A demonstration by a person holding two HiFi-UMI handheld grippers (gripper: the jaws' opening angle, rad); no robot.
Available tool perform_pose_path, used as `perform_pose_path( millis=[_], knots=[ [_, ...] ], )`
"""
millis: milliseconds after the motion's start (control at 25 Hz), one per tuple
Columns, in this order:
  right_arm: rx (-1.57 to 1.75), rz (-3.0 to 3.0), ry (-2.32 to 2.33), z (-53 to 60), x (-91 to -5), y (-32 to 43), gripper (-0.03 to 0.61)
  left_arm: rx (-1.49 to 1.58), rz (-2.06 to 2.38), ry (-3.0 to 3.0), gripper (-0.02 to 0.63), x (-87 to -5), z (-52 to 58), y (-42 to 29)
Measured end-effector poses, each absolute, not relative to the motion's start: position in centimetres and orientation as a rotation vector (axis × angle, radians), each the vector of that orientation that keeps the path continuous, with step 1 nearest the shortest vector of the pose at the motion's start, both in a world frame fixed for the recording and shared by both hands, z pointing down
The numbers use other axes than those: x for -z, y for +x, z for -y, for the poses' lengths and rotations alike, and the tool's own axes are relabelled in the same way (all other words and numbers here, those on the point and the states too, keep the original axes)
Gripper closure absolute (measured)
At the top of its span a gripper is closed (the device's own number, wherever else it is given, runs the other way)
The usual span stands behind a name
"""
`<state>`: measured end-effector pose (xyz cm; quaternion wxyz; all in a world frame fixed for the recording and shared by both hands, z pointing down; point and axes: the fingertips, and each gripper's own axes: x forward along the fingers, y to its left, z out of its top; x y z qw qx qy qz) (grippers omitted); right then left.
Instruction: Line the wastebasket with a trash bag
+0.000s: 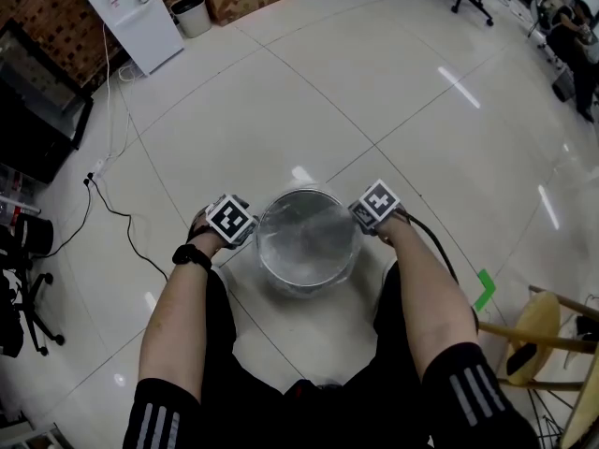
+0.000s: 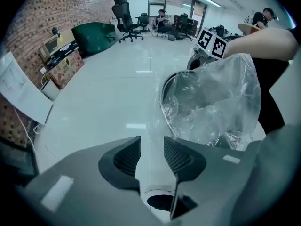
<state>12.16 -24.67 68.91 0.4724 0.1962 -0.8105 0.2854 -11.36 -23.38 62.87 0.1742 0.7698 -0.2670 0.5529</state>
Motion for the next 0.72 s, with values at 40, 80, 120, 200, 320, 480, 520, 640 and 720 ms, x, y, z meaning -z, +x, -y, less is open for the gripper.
perform_pose_path(
  millis=[40, 80, 120, 200, 320, 480, 520, 640, 720],
  knots=[
    [-0.719, 1.967, 0.466, 24.3, -69.3, 12.3, 0.558, -1.588, 0.762, 2.176, 0.471, -62.9, 23.5, -11.6],
    [-0.736, 1.946, 0.464, 24.1, -69.7, 12.5, 0.554, -1.601, 0.756, 2.168, 0.467, -63.0, 23.4, -11.8],
    [-0.748, 1.931, 0.467, 23.9, -69.9, 12.8, 0.538, -1.609, 0.748, 2.161, 0.461, -63.2, 23.3, -11.8],
    [-0.754, 1.921, 0.471, 23.7, -69.8, 13.1, 0.502, -1.614, 0.731, 2.149, 0.456, -63.2, 22.9, -11.8],
    [-0.747, 1.934, 0.481, 23.7, -68.9, 13.7, 0.469, -1.657, 0.784, 2.157, 0.456, -62.2, 23.4, -12.7],
    [-0.697, 1.972, 0.528, 24.3, -67.0, 16.0, 0.468, -1.640, 0.772, 2.183, 0.453, -60.8, 23.0, -12.3],
    [-0.684, 1.984, 0.540, 24.4, -66.4, 16.5, 0.468, -1.649, 0.768, 2.190, 0.453, -60.3, 22.8, -12.4],
    [-0.737, 2.029, 0.595, 24.3, -64.5, 17.7, 0.468, -1.673, 0.768, 2.224, 0.453, -58.6, 22.2, -12.9],
    [-0.821, 2.067, 0.588, 23.1, -63.3, 17.6, 0.466, -1.665, 0.736, 2.259, 0.453, -57.4, 21.1, -12.5]
  ],
)
